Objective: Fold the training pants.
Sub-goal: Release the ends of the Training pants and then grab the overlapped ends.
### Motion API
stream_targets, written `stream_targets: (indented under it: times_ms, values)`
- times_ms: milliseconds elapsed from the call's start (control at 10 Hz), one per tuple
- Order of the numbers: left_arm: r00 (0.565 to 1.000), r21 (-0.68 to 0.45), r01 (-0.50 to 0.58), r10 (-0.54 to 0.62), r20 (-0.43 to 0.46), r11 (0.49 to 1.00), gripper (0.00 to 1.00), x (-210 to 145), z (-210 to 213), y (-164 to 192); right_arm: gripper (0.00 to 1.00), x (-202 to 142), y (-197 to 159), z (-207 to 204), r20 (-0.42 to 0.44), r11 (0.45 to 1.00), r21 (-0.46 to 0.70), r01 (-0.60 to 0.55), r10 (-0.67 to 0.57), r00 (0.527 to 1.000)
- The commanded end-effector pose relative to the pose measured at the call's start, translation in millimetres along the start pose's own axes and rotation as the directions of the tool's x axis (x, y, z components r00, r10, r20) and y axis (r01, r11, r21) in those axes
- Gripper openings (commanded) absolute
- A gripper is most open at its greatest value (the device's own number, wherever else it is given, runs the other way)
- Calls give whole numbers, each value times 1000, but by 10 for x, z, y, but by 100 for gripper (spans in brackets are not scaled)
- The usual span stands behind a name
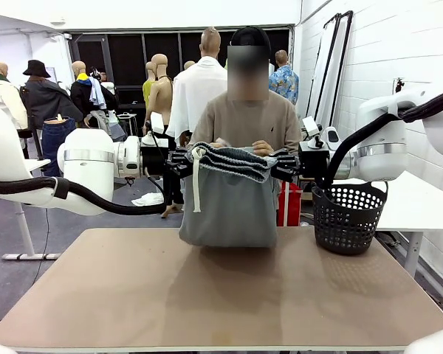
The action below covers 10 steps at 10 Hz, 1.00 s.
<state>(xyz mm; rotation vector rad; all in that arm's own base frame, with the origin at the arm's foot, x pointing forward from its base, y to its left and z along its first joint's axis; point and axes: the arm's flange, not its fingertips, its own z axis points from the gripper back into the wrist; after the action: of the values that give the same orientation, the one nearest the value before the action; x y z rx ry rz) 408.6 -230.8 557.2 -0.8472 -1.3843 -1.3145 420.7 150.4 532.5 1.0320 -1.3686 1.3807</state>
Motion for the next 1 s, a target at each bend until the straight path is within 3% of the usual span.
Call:
stream_targets:
  times_ms: [0, 900]
  values:
    - [1000, -10, 5, -5, 5, 1000, 0, 17, -1, -16, 0, 16, 1, 2, 3, 1000, 0, -3, 3, 1000]
    - [1000, -10, 5, -5, 5, 1000, 0, 17, -1, -16, 0, 16, 1, 2, 3, 1000, 0, -3, 3, 1000]
